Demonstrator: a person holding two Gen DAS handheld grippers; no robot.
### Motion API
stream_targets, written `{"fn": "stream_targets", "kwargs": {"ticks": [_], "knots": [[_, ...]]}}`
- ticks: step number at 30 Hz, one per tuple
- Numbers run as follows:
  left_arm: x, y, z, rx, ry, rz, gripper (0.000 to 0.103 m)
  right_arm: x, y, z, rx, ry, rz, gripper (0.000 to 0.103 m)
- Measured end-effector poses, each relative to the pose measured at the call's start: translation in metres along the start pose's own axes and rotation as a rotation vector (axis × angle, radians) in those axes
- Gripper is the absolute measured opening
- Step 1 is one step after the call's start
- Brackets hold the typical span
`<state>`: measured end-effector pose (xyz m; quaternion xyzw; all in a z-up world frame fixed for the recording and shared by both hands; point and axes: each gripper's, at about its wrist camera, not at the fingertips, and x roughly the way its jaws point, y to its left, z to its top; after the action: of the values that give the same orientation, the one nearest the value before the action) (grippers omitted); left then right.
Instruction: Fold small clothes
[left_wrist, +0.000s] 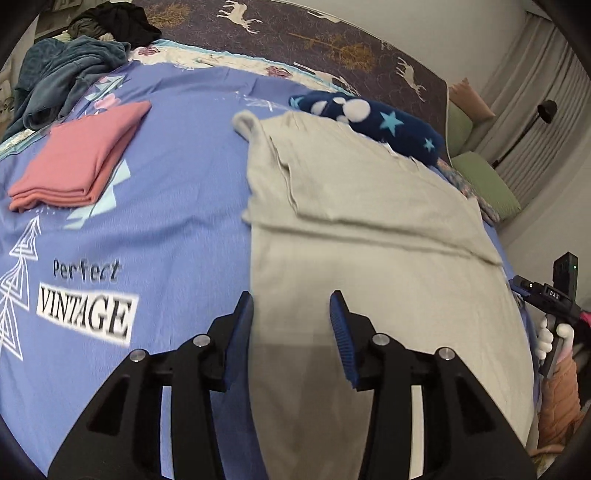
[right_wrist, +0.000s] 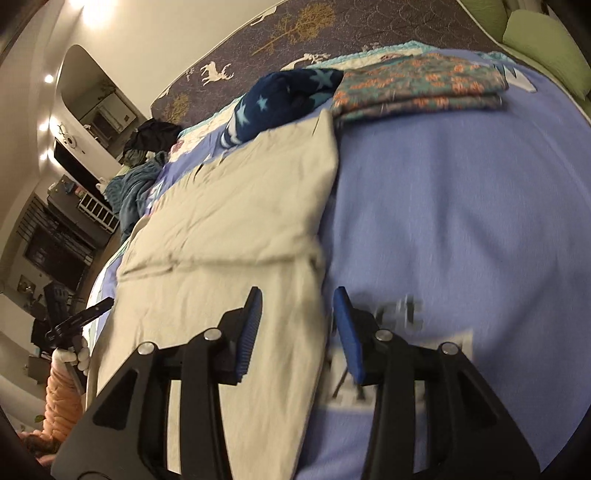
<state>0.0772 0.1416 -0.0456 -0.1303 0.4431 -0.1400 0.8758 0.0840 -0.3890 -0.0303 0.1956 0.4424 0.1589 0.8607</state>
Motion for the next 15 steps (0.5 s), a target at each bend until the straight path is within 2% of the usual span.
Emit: {"fn": "stream_targets", "kwargs": {"ticks": [4,10,15], "knots": [[-0.015,0.001,-0.022,-0.014,0.018,-0.055,0.044,-0.012,0.003,-0.031,0.013,0.014,0.016,0.042],[-0.041,-0.007,-0.062,0.040,0.029,-0.056,0.044,-0.039,0.003,-0.080,0.068,-0.019,0.055,0.041],[-0.065,-0.019,-0.094,0.096,0.037,-0.056,0.043,-0.062,0.010,-0.115,0.067,-0.039,0.058,0.042]]}}
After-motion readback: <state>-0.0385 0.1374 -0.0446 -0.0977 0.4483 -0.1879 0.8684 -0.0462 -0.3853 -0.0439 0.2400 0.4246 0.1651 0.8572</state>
